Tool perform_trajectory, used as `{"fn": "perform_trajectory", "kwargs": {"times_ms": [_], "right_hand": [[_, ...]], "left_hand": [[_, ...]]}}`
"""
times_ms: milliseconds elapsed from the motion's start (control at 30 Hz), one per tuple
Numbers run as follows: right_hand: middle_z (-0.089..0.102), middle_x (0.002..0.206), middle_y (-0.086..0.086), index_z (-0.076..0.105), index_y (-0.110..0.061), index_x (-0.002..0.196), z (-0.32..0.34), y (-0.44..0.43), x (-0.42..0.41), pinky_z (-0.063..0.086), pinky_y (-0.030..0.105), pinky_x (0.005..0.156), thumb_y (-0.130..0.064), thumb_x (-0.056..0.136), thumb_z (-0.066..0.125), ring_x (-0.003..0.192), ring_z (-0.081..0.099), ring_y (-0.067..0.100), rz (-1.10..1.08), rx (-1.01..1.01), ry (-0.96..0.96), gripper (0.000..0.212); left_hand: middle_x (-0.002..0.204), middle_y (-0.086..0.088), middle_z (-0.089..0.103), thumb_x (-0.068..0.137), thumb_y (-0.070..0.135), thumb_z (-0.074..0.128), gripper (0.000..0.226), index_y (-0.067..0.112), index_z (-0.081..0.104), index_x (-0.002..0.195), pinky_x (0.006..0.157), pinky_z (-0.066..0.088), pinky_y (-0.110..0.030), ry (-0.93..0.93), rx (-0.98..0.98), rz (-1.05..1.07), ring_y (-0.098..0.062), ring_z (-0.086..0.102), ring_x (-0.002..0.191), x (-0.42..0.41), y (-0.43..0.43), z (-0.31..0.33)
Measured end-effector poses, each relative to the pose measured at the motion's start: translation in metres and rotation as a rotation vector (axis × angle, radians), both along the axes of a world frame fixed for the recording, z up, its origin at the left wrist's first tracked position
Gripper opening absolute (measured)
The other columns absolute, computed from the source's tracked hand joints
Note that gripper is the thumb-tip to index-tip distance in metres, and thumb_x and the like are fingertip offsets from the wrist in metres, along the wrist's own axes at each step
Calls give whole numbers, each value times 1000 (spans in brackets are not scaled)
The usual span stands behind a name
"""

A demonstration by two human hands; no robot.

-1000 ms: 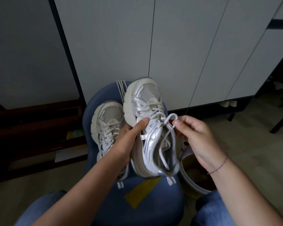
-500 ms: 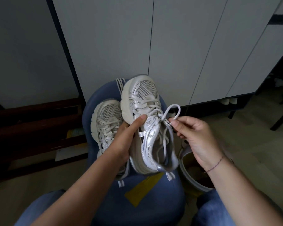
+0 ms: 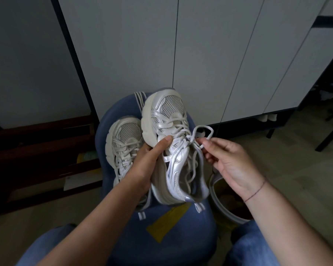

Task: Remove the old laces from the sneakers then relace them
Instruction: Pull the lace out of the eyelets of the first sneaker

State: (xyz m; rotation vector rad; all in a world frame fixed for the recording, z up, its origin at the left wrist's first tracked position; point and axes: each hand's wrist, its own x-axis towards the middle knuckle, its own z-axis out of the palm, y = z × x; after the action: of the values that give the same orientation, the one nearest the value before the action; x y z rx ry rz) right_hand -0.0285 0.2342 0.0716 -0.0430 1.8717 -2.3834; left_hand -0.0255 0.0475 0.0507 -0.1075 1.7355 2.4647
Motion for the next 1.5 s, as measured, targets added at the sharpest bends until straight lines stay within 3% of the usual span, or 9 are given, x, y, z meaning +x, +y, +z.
{"fn": "perform_trajectory", "kwargs": {"times_ms": [100, 267, 333, 500, 633, 833, 1033, 1300, 1500], "right_hand": [[60, 58, -5, 70, -10, 80, 2, -2, 0, 41, 12, 52, -20, 73, 62, 53, 49, 3, -55, 43, 25, 14], [53, 55, -4, 68, -10, 66, 18, 18, -11, 38, 12, 45, -19, 76, 57, 45, 47, 3, -138, -594, -229, 17], [54, 57, -5, 65, -11, 73, 19, 28, -16, 39, 12, 46, -21, 78, 57, 46, 48, 2, -208, -694, -255, 14], [59, 63, -2, 69, -8, 87, 8, 13, -2, 45, 14, 50, -22, 76, 61, 55, 52, 4, 34, -223, -218, 20], [61, 61, -3, 76, -16, 69, 4, -3, 4, 43, 13, 54, -13, 73, 63, 55, 51, 4, 46, -50, -65, 14], [59, 61, 0, 67, -6, 81, 6, 0, 3, 43, 14, 51, -14, 73, 63, 55, 51, 6, 15, -98, -78, 12], [53, 61, -4, 58, -14, 79, 17, 24, -13, 41, 13, 48, -17, 90, 53, 51, 47, 3, -156, -559, -201, 11], [58, 63, -1, 74, -13, 78, 3, 0, 4, 43, 16, 55, -20, 75, 63, 56, 50, 6, 47, -79, -79, 13], [60, 59, -3, 64, -9, 80, 8, 2, 0, 43, 15, 53, -8, 92, 52, 56, 49, 7, -159, -116, -34, 17]], "left_hand": [[112, -3, 74, 77, 36, 68, 52, 19, 61, 125, 85, 55, -33, 13, -10, -10, -20, 71, 102, 1, -1, 0], [116, -6, 73, 80, 38, 74, 57, 15, 59, 130, 89, 53, -36, 14, -2, -8, -23, 70, 106, 0, -2, 0], [118, -6, 72, 80, 37, 73, 57, 15, 59, 130, 91, 52, -37, 21, -5, -11, -23, 69, 108, -2, -3, -2], [118, -7, 72, 80, 38, 74, 59, 14, 58, 132, 91, 52, -38, 11, -7, -8, -25, 69, 109, -3, -5, -4], [119, -8, 71, 82, 39, 73, 59, 13, 58, 132, 92, 52, -39, 1, -12, -3, -25, 68, 109, -4, -7, -5], [118, -7, 71, 78, 41, 74, 63, 13, 58, 132, 92, 52, -39, 5, -20, 1, -24, 69, 109, -5, -7, -4], [117, -8, 72, 78, 38, 69, 60, 12, 59, 131, 85, 57, -32, 12, 3, -12, -24, 70, 106, -4, -7, -2], [117, -9, 72, 80, 36, 69, 57, 12, 59, 131, 92, 52, -38, 12, 3, 3, -24, 69, 108, -5, -6, -3], [117, -7, 72, 79, 40, 75, 61, 13, 58, 131, 91, 53, -38, 20, -22, -1, -23, 69, 108, -5, -8, -3]]}}
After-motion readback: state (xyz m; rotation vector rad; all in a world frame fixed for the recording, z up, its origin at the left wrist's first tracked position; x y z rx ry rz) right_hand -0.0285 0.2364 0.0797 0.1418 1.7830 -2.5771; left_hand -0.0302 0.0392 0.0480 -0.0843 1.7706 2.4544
